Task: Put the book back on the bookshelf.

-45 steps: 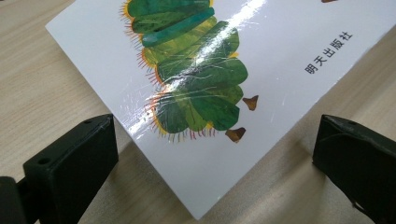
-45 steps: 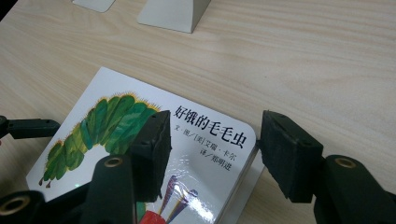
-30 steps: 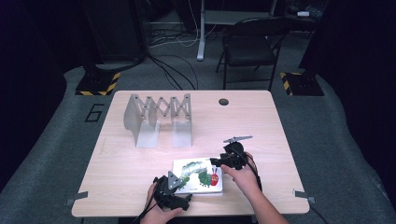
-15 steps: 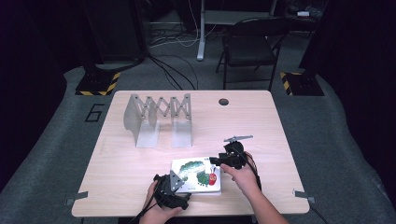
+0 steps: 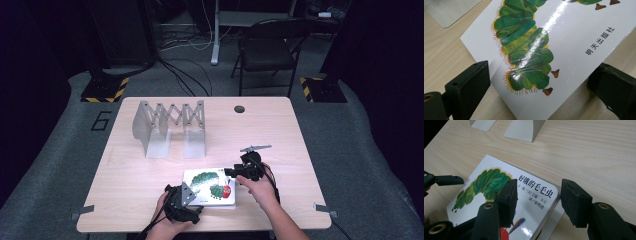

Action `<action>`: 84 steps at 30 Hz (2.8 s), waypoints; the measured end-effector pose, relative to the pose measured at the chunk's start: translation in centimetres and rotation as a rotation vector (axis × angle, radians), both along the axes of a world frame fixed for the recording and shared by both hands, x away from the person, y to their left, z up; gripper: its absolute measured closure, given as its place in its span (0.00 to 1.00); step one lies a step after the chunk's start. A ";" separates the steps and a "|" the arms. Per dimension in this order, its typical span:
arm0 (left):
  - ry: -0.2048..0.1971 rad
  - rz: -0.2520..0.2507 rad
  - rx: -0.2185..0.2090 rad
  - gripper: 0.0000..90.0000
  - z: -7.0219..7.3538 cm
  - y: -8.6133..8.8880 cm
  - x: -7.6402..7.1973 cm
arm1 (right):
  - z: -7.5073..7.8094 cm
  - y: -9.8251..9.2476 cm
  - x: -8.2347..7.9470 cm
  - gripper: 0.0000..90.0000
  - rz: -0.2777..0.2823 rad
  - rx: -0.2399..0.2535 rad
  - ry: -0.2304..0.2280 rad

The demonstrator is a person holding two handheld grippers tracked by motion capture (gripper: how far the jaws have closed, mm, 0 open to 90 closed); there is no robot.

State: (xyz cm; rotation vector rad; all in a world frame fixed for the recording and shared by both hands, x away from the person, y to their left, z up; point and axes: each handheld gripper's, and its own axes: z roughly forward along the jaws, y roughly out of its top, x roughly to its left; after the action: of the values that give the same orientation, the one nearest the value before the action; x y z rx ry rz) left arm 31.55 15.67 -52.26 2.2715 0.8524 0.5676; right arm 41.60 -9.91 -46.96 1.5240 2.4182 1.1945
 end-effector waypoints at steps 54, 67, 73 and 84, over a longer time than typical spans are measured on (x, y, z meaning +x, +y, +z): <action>-0.149 -0.127 -0.019 0.22 -0.6 1.4 0.4 | -1.4 0.6 2.8 0.40 0.026 -0.010 0.147; -0.147 -0.149 -0.029 0.22 -0.7 1.8 0.7 | -2.6 1.6 4.8 0.37 0.048 0.026 0.197; -0.157 -0.138 -0.038 0.22 -0.8 1.8 0.6 | -2.8 2.2 5.2 0.35 0.063 0.033 0.217; -0.158 -0.143 -0.027 0.22 -0.7 1.8 0.6 | -3.2 2.9 5.0 0.35 0.106 0.045 0.230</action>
State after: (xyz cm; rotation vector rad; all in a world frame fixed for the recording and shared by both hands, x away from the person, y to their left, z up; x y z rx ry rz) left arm 32.14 17.43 -52.97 2.2089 0.6118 0.6556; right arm 46.65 -7.05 -50.18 1.6497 2.6647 1.1558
